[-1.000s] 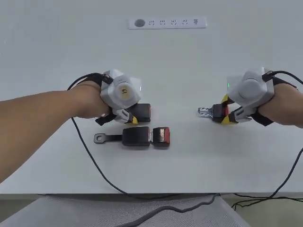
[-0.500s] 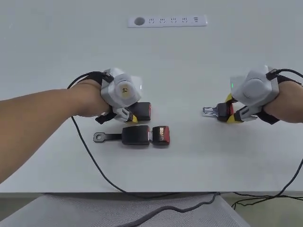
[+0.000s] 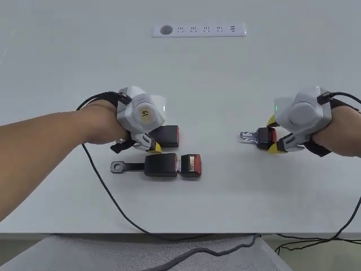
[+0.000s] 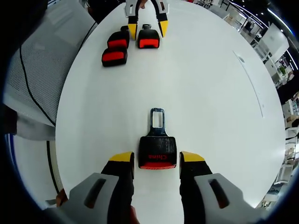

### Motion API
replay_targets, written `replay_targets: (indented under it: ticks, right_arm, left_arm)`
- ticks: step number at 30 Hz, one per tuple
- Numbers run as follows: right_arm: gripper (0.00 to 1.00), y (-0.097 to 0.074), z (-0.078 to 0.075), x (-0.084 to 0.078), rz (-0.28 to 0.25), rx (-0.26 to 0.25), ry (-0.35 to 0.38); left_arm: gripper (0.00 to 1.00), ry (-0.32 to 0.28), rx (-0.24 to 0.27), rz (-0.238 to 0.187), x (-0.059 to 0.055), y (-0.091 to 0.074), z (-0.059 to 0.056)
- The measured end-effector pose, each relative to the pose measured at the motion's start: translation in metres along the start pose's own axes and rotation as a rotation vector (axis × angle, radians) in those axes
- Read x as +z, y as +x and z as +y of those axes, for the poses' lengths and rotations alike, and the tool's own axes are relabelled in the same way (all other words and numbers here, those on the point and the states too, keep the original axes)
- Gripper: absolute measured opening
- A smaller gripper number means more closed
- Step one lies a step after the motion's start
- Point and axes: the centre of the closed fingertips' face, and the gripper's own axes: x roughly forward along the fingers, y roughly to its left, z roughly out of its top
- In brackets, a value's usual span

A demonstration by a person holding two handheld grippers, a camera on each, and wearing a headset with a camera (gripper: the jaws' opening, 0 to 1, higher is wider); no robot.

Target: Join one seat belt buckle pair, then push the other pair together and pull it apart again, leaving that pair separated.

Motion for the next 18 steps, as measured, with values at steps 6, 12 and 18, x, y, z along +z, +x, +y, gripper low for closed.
replay_targets:
  ticks: [6,12,18]
  right_arm:
    - [0.42,-0.02,0.002,0.015,-0.104,-0.074,0.094]
    - [0.42,-0.037,0.022,0.013,-0.169,-0.095,0.165]
    - [0.43,-0.051,0.04,0.022,-0.245,-0.151,0.245]
  left_arm:
    - [0.49,-0.138,0.105,-0.122,0.007,-0.036,0.011]
    - [0.67,-0.234,0.224,-0.145,-0.012,-0.075,-0.002]
    - [0.79,-0.326,0.27,-0.174,-0.029,-0.099,-0.026]
